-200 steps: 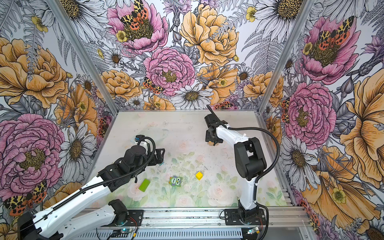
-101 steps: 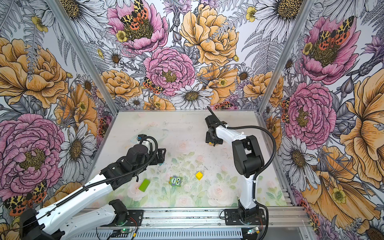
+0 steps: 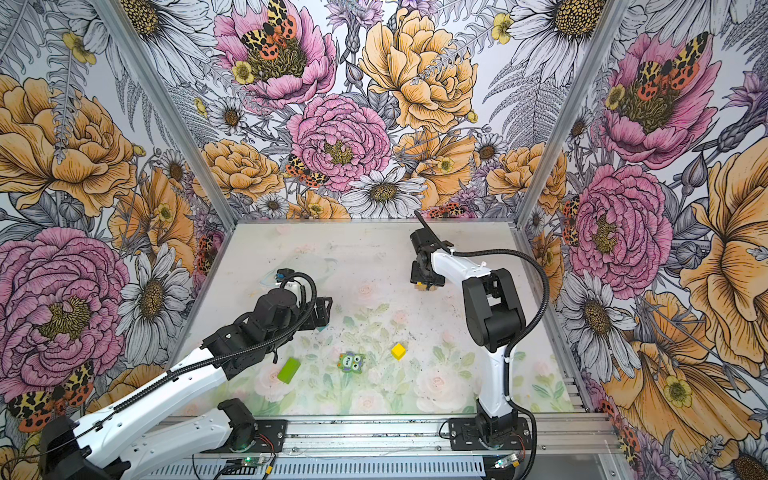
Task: Build the wood block tower
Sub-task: 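Lower the yellow block onto the pink block and open the right gripper, then lift the right gripper off the stack toward the small yellow cube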
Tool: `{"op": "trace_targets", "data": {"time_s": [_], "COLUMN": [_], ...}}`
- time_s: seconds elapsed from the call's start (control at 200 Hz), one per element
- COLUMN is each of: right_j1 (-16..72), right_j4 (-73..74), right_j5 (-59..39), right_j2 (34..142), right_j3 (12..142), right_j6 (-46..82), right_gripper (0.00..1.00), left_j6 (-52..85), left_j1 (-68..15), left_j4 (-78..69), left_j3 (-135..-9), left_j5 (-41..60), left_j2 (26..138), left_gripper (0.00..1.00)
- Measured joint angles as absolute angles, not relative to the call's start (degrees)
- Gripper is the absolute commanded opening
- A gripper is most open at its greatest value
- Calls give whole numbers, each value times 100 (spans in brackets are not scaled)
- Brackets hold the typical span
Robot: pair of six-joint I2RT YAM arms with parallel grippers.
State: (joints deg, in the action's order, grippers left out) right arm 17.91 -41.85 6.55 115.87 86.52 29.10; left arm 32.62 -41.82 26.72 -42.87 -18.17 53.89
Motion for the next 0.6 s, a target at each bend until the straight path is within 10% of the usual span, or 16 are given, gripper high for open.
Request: {"op": "trace_targets", "data": {"time_s": [0.6], "right_j1": [1791], "right_j4": [-4167], "right_j5": [550], "right_j2": [11555], "right_j3": [8683], "right_j6": [2888], "right_gripper": [87], "left_j6": [3262], "left_j1": [-4182], "left_j4": [2672], "left_j3": [-4287], "left_j5": [-1706], "left_j2": [5389], "left_gripper": [99]}}
